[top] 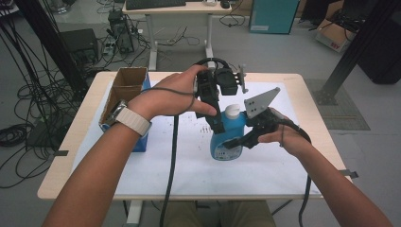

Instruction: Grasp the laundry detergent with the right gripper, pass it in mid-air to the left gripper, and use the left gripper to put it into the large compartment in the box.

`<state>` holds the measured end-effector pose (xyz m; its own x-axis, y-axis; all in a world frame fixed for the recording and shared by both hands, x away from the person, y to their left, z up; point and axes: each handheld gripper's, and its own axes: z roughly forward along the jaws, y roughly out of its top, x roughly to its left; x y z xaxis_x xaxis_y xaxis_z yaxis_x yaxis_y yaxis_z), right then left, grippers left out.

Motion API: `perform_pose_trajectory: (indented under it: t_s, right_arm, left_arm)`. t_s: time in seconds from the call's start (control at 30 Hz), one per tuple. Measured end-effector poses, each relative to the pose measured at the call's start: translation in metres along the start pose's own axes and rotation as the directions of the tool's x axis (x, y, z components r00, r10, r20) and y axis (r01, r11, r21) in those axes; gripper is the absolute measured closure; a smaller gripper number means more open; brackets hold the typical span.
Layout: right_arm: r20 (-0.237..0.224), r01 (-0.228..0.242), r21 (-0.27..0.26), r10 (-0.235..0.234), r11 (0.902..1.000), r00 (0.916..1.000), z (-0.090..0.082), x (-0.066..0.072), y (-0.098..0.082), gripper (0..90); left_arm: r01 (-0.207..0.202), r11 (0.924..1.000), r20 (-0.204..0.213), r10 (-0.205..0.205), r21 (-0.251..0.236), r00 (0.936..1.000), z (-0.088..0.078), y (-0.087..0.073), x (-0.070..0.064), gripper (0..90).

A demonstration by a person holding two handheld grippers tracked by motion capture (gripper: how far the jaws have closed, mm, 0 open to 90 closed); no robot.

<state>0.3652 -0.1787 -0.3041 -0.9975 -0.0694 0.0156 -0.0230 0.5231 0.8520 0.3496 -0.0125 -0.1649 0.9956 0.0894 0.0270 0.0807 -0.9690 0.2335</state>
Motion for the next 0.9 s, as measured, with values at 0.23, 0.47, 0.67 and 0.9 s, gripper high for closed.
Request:
perform_pose_trajectory:
  t_s: [0.23,0.47,0.67,0.9]
  right_arm:
    - [-0.002,0.008,0.0,-0.008,1.0,1.0,0.0008,-0.001,0.0001,43.8]
    - [-0.001,0.005,-0.004,-0.005,1.0,1.0,0.0009,-0.001,0.0002,43.8]
    - [-0.003,-0.001,0.002,0.001,1.0,1.0,0.0008,-0.0012,0.0001,43.8]
    - [-0.006,-0.009,0.006,0.009,0.9999,0.9999,0.0006,-0.0009,0.0002,43.7]
  left_arm:
    - [0.0,1.0,0.0,0.0,-0.004,1.0,-0.0012,-0.0005,0.0001,5.1]
    - [0.004,1.0,0.002,-0.004,-0.009,1.0,-0.0019,-0.0015,0.0,5.1]
    - [-0.009,0.9999,0.003,0.009,-0.004,1.0,-0.0019,-0.0016,0.0008,5.1]
    - [-0.005,1.0,0.004,0.005,0.001,1.0,-0.0022,-0.0014,-0.0002,5.3]
